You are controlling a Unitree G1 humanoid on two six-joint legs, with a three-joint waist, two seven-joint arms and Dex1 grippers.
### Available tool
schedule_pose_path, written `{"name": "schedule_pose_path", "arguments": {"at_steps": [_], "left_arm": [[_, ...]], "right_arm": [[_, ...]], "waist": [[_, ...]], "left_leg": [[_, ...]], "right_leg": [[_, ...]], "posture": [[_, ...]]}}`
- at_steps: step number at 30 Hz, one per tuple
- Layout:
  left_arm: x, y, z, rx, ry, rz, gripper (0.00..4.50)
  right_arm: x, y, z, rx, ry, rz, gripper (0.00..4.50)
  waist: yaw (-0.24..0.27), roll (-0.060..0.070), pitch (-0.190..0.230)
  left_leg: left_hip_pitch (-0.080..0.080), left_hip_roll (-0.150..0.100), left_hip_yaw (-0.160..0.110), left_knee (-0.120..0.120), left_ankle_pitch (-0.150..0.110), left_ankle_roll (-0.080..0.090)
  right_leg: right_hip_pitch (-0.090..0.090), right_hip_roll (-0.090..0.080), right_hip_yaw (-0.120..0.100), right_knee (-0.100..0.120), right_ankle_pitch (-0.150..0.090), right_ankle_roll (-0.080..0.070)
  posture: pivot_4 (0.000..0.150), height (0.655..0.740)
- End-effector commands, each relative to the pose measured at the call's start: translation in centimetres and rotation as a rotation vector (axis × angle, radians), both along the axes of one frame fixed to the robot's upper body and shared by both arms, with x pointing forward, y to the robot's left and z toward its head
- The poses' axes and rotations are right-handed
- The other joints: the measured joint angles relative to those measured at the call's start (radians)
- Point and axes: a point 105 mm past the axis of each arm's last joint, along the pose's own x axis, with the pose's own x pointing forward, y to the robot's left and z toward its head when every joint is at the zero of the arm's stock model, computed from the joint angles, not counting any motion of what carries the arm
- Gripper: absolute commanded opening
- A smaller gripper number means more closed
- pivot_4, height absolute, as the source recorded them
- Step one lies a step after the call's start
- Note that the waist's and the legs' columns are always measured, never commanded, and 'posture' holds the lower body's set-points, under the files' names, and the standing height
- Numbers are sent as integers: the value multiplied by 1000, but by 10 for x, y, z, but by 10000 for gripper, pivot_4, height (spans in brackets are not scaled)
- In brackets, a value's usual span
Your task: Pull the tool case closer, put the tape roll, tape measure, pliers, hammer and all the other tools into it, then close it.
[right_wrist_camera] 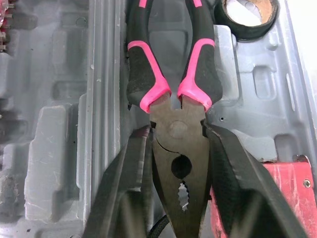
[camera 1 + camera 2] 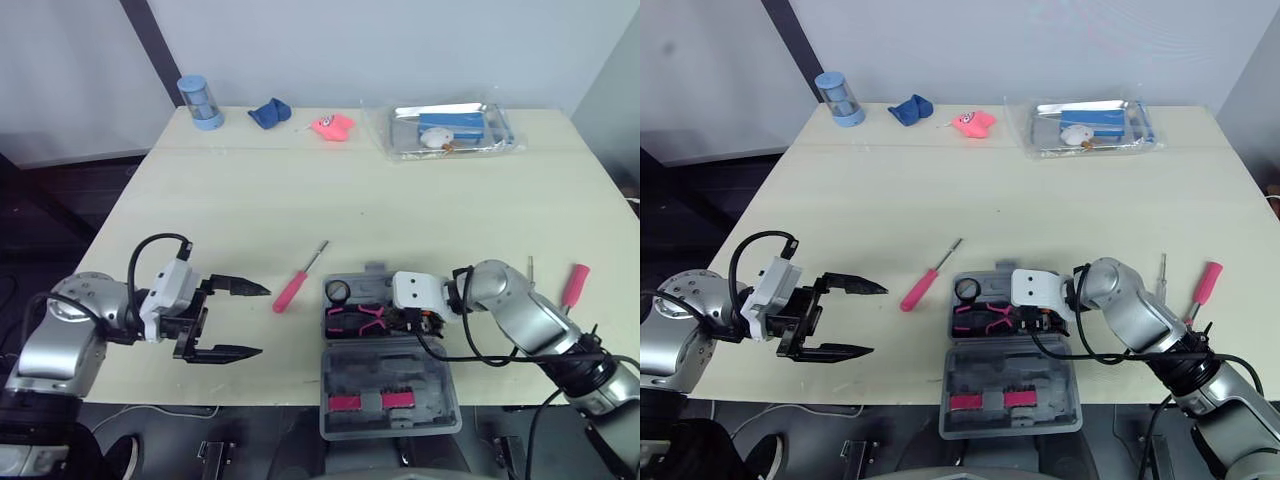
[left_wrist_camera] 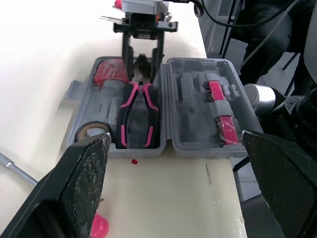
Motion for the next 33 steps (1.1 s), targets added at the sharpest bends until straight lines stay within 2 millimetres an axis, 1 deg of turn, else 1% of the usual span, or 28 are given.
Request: {"name": "schedule_pose_path", "arguments": {"at_steps": [1,3,6,8,11,15,16,17,18,19,20,22,24,30,32,33], "left_arm": [[-4,1,6,-8,-21,-28,45000],[-3,1,6,-15,-22,-23,45000],[-3,1,6,-24,-22,-16,45000],[-2,2,7,-32,-23,-8,45000],[-1,2,7,-38,-25,-2,45000],[0,3,7,-43,-26,1,45000],[0,3,7,-44,-27,2,45000],[0,3,7,-46,-27,3,45000],[0,3,7,-47,-27,5,45000],[0,3,6,-47,-27,5,45000],[0,3,6,-48,-27,6,45000],[0,3,5,-49,-27,6,45000],[-1,3,5,-50,-26,7,45000],[-1,5,3,-52,-26,15,45000],[-1,4,4,-54,-24,16,45000],[-1,3,4,-56,-23,17,45000]], "right_arm": [[-3,1,11,37,-14,22,39001],[-3,3,16,74,-2,13,43727],[-2,7,21,137,-8,6,43727],[0,15,25,231,-5,0,43727],[6,21,23,300,-18,-13,36002],[11,20,16,320,-20,-18,16261],[11,21,15,327,-13,-14,13779],[11,22,13,334,-8,-14,8279],[12,22,12,339,-8,-17,5750],[12,22,10,338,-4,-16,1160],[13,22,7,334,-1,-18,460],[13,21,2,324,5,-23,460],[13,17,-8,291,16,-26,460],[4,-1,-61,128,115,-61,460],[2,-8,-77,70,135,-66,460],[1,-10,-81,53,144,-66,460]], "waist": [[1,0,0],[1,0,0],[0,0,0],[1,0,0],[-1,0,0],[3,0,0],[2,0,0],[2,0,0],[2,0,0],[0,0,0],[-1,0,0],[-1,0,0],[0,0,0],[0,-1,-1],[0,-1,-2],[0,-3,-3]], "left_leg": [[0,0,0,0,0,0],[0,0,0,0,0,0],[0,0,0,0,0,0],[0,0,0,0,0,0],[0,0,0,0,0,0],[0,0,0,1,0,0],[0,0,0,1,0,0],[0,0,0,1,0,0],[0,0,0,1,0,0],[0,0,0,1,0,0],[0,0,0,1,0,0],[1,0,0,1,0,0],[1,0,0,1,0,0],[2,0,1,1,0,0],[6,0,1,0,0,0],[7,0,1,0,0,0]], "right_leg": [[0,0,0,0,0,0],[0,0,0,0,0,0],[0,0,0,0,0,0],[0,0,0,0,0,0],[0,0,0,1,0,0],[0,0,0,1,0,0],[0,0,0,1,0,0],[0,0,0,1,0,0],[0,0,0,1,0,0],[0,0,0,1,0,0],[0,0,0,1,0,0],[0,0,0,2,0,0],[0,0,0,2,0,0],[1,0,0,3,0,0],[4,0,1,3,0,0],[5,0,1,3,0,0]], "posture": [[1500,7400],[1500,7400],[1500,7400],[1500,7400],[1500,7400],[1500,7400],[1500,7400],[1500,7400],[1500,7400],[1500,7400],[1500,7400],[1500,7400],[1500,7400],[1500,7400],[1500,7400],[1500,7400]]}}
